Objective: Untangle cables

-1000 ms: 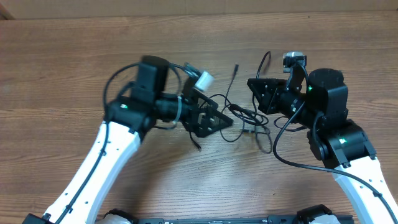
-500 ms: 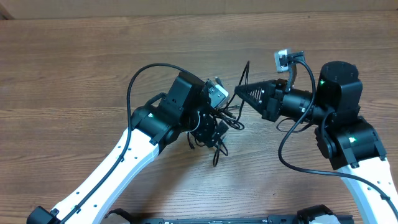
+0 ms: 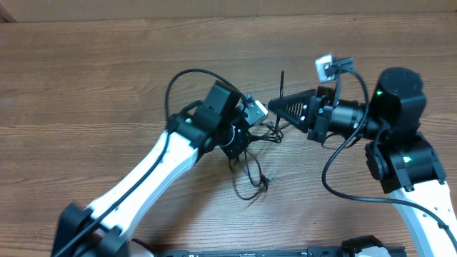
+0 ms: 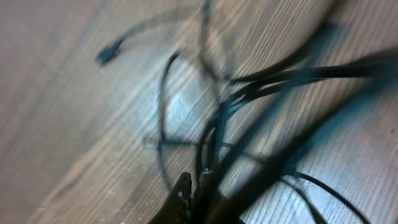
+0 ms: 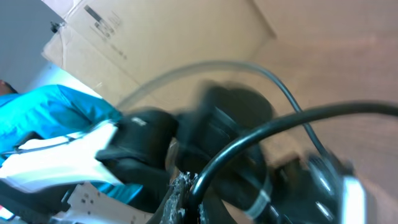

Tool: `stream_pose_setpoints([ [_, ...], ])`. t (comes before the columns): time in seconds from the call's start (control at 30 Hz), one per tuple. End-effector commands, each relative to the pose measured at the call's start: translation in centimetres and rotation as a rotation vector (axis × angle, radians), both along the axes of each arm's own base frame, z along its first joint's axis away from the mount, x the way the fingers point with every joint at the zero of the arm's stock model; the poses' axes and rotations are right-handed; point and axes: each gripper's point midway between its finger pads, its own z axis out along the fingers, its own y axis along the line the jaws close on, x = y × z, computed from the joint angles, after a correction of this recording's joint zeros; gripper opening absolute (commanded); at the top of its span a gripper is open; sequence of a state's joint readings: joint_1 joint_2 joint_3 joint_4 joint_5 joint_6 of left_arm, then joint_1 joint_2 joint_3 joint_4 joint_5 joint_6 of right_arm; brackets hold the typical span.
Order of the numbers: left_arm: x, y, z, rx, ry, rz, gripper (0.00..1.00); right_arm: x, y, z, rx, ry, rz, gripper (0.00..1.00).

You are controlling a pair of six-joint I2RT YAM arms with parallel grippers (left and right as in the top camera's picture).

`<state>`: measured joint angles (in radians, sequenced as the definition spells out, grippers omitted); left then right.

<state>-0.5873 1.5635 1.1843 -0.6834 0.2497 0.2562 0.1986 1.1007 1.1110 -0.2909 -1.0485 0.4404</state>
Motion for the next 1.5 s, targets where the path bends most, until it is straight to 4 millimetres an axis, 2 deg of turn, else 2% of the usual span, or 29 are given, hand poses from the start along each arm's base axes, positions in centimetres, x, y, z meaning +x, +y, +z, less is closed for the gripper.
stream_pose_setpoints([
  [0.0, 1.6, 1.7, -3.5, 0.087, 0.08, 0.161, 0.04, 1.2, -2.4, 3.8, 0.057, -0.077, -0.075, 0.04],
  [0.1, 3.2, 5.4, -5.3, 0.201, 0.096, 0.388, 0.04, 4.3, -7.4, 5.1, 0.05, -0.132, -0.28, 0.04],
  [0.17, 4.2, 8.4, -5.6, 0.264, 0.084, 0.549, 0.04, 6.4, -11.6, 4.7, 0.035, -0.114, -0.46, 0.04],
  [0.27, 5.6, 12.8, -5.4, 0.294, 0.072, 0.793, 0.04, 9.0, -20.0, 1.8, -0.013, 0.017, -0.818, 0.04],
  [0.33, 6.2, 15.2, -5.4, 0.274, 0.097, 0.937, 0.04, 9.2, -24.1, -0.3, -0.059, 0.09, -0.973, 0.04],
  [0.37, 6.3, 16.5, -5.5, 0.26, 0.117, 1.016, 0.04, 8.9, -25.5, -1.2, -0.08, 0.118, -1.018, 0.04],
  [0.43, 6.2, 19.0, -5.7, 0.232, 0.168, 1.165, 0.04, 8.3, -27.3, -2.3, -0.103, 0.157, -1.064, 0.04],
  [0.53, 6.0, 21.1, -6.0, 0.18, 0.241, 1.276, 0.04, 7.7, -29.0, -2.8, -0.13, 0.159, -1.103, 0.04],
  [0.73, 5.7, 23.2, -6.3, 0.112, 0.328, 1.393, 0.04, 7.3, -31.9, -2.4, -0.154, 0.127, -1.202, 0.04],
  [0.83, 5.0, 24.7, -6.4, 0.088, 0.368, 1.543, 0.04, 6.9, -34.1, -2.3, -0.185, 0.125, -1.308, 0.04],
  [0.87, 4.7, 25.7, -6.5, 0.073, 0.39, 1.633, 0.04, 6.5, -35.6, -2.2, -0.207, 0.126, -1.384, 0.04],
  [0.97, 4.4, 26.5, -6.5, 0.059, 0.405, 1.699, 0.04, 5.7, -37.6, -2.0, -0.244, 0.144, -1.497, 0.04],
  [1.03, 4.4, 27.2, -6.5, 0.051, 0.41, 1.729, 0.04, 5.0, -38.6, -2.1, -0.269, 0.173, -1.559, 0.04],
  [1.1, 4.9, 26.7, -6.5, -0.027, 0.455, 1.739, 0.04, 5.0, -37.6, -2.7, -0.258, 0.205, -1.514, 0.04],
  [1.17, 8.1, 22.7, -5.3, -0.229, 0.482, 1.418, 0.04, 5.5, -34.6, -3.7, -0.215, 0.261, -1.365, 0.04],
  [1.2, 9.4, 20.3, -4.0, -0.328, 0.463, 1.214, 0.04, 5.6, -33.4, -4.2, -0.2, 0.285, -1.312, 0.04],
  [1.27, 10.7, 16.1, -0.7, -0.529, 0.433, 0.878, 0.04, 5.7, -31.1, -5.0, -0.18, 0.334, -1.216, 0.04],
  [1.33, 11.1, 13.7, 2.4, -0.68, 0.426, 0.703, 0.04, 5.7, -28.8, -6.1, -0.183, 0.393, -1.139, 0.04],
  [1.4, 11.4, 12.8, 4.3, -0.749, 0.415, 0.624, 0.04, 5.6, -26.4, -7.2, -0.206, 0.439, -1.066, 0.04],
  [1.47, 11.6, 12.6, 5.3, -0.766, 0.402, 0.6, 0.04, 5.6, -24.1, -8.0, -0.237, 0.459, -0.988, 0.07],
])
